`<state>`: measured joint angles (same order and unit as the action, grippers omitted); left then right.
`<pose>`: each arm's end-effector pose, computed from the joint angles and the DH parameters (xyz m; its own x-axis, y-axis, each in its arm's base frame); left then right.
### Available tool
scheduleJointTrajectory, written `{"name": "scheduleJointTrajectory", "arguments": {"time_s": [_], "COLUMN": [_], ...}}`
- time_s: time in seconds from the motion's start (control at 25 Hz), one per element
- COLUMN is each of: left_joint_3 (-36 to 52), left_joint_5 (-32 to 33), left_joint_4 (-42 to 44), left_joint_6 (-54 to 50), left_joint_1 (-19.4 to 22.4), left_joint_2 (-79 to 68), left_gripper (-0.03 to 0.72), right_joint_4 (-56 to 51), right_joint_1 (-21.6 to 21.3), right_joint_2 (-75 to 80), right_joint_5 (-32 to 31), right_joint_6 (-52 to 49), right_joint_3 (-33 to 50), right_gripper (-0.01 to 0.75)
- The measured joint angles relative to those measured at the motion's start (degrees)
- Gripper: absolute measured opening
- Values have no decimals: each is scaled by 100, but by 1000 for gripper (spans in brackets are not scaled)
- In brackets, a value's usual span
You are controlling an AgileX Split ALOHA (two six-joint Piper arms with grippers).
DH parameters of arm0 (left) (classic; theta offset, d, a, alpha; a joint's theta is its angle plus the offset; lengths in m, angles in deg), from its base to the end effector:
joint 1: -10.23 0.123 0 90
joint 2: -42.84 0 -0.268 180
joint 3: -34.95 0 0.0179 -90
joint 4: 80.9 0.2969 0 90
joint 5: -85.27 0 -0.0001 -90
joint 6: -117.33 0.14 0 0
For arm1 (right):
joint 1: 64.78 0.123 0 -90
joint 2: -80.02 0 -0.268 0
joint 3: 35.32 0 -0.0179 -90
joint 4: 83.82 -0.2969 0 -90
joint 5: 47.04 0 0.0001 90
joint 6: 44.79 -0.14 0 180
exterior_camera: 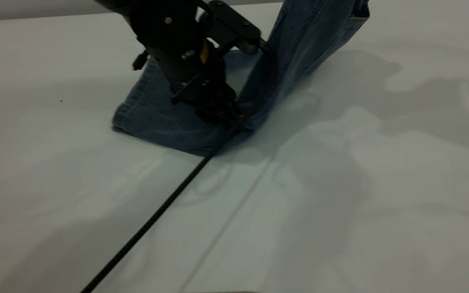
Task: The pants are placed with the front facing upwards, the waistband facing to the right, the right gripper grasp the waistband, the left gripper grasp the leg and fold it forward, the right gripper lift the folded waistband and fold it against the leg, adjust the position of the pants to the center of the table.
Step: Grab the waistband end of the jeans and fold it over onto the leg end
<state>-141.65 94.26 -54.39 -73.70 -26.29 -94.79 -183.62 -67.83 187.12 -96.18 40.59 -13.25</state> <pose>0.3838 -0.2720 -0.0358 -0.5173 0.7085 -0.4801 0.7259 0.6604 0.1924 0.4076 0.0828 0.1617 -0.6492 0.2565 -0.7160 -0.4301 0.6527 0.6237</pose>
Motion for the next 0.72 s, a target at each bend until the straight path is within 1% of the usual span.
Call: {"name": "scheduleJointTrajectory", "arguments": {"time_s": [0.2, 0.36, 0.48, 0.72], "left_joint_3": [-5, -5, 14, 18], "left_joint_5": [-234, -188, 74, 389], "left_joint_4": [0, 0, -17, -23], "left_joint_6": [-4, -6, -11, -11], "left_joint_1": [-240, -228, -72, 567], "left_joint_2": [-66, -16, 183, 1129], "left_gripper": [286, 286, 286, 286], "right_joint_4": [0, 49, 159, 311], "right_joint_1": [0, 0, 0, 0], "right_joint_2": [0, 0, 0, 0], "right_joint_5": [-7, -13, -13, -14], "right_joint_6": [0, 41, 84, 92], "right_joint_3": [0, 0, 0, 0], "right_gripper": [68, 68, 68, 68]}}
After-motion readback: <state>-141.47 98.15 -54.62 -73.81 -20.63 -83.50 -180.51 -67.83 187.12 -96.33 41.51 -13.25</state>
